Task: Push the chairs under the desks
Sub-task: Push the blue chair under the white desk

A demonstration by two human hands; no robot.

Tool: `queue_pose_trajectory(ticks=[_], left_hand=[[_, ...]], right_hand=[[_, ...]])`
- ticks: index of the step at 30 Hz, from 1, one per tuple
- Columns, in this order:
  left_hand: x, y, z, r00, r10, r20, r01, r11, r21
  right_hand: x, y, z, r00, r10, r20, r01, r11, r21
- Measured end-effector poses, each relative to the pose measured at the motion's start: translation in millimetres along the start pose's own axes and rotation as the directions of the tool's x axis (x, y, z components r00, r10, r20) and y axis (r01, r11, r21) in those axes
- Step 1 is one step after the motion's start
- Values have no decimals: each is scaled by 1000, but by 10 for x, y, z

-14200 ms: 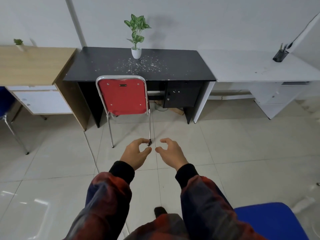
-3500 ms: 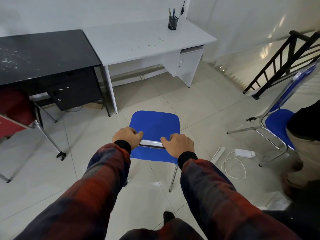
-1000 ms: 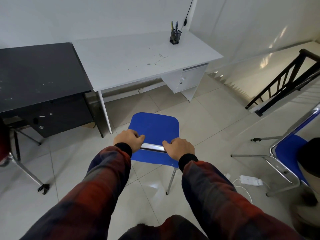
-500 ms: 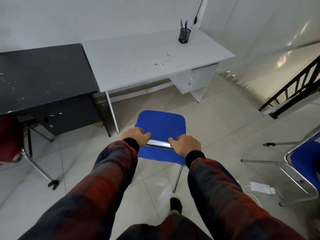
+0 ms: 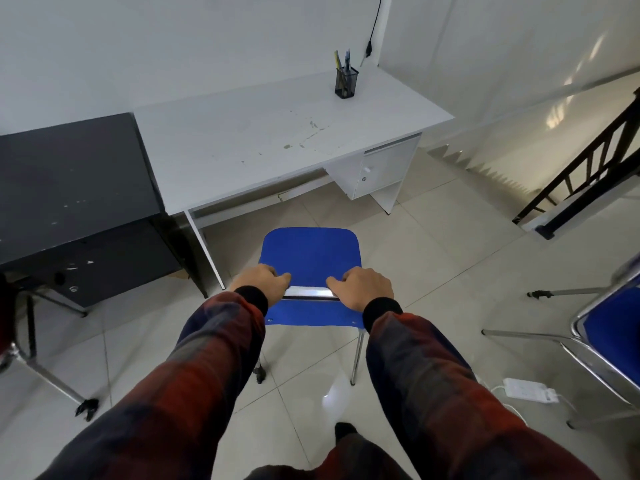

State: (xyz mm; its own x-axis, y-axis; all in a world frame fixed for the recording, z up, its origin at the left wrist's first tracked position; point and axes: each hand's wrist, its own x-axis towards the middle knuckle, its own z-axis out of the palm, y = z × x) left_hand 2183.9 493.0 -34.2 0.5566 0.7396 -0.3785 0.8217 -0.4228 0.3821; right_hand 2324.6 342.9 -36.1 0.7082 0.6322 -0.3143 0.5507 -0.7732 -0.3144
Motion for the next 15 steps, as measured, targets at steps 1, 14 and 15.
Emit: queue_pose_trajectory(ticks=[1,14,15], left_hand=[[57,52,-4,1000,-2,1,2,1000,-3],[590,373,-100,992,-89,-90,82,993,-83],[602,409,-114,992,-91,-88,82,992,-100]], right_hand=[[75,21,-29,1000,1,1,-1,1000,4],[755,48,-318,999,-46,-3,46,999,-2],[806,63,-342,998,-54,-7,54,999,0]])
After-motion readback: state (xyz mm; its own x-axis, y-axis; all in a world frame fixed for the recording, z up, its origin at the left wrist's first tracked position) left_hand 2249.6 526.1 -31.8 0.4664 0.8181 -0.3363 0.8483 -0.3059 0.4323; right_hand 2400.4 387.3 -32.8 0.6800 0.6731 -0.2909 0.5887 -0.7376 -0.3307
